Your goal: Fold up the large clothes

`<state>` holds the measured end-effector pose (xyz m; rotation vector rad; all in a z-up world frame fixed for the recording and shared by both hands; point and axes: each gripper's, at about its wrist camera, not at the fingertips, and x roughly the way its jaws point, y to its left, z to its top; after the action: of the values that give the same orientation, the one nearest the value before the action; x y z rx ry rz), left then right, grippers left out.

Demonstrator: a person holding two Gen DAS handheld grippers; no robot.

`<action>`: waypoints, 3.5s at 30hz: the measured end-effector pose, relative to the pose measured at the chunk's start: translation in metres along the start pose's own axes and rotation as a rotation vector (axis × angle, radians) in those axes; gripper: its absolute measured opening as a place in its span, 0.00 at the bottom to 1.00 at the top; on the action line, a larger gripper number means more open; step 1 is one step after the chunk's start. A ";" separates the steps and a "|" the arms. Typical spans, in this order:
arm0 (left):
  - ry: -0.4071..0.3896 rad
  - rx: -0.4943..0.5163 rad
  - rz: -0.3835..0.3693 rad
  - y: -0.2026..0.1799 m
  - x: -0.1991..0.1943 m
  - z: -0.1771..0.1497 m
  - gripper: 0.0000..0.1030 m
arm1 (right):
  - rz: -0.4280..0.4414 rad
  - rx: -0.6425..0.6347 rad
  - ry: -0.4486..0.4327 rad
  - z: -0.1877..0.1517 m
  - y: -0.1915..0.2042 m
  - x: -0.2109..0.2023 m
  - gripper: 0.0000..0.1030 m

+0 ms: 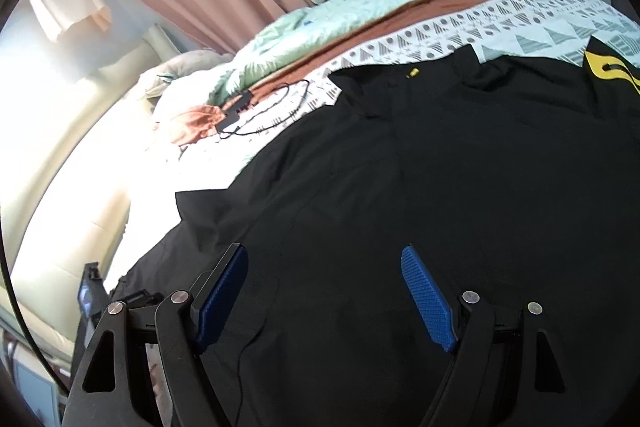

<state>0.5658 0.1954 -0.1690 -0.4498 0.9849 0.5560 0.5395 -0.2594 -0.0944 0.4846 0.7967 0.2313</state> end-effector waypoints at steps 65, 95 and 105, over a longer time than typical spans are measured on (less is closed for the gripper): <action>-0.179 0.270 -0.495 0.019 -0.249 -0.073 0.99 | 0.066 -0.015 0.051 -0.005 0.025 -0.011 0.64; -0.025 0.018 -0.402 0.155 -0.134 -0.139 0.81 | -0.003 -0.478 0.181 -0.072 0.148 0.067 0.65; -0.018 -0.009 -0.374 0.177 -0.128 -0.139 0.81 | -0.111 -0.628 0.320 -0.121 0.174 0.132 0.81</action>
<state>0.3093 0.2206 -0.1431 -0.6199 0.8542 0.2267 0.5372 -0.0195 -0.1629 -0.1951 1.0038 0.4438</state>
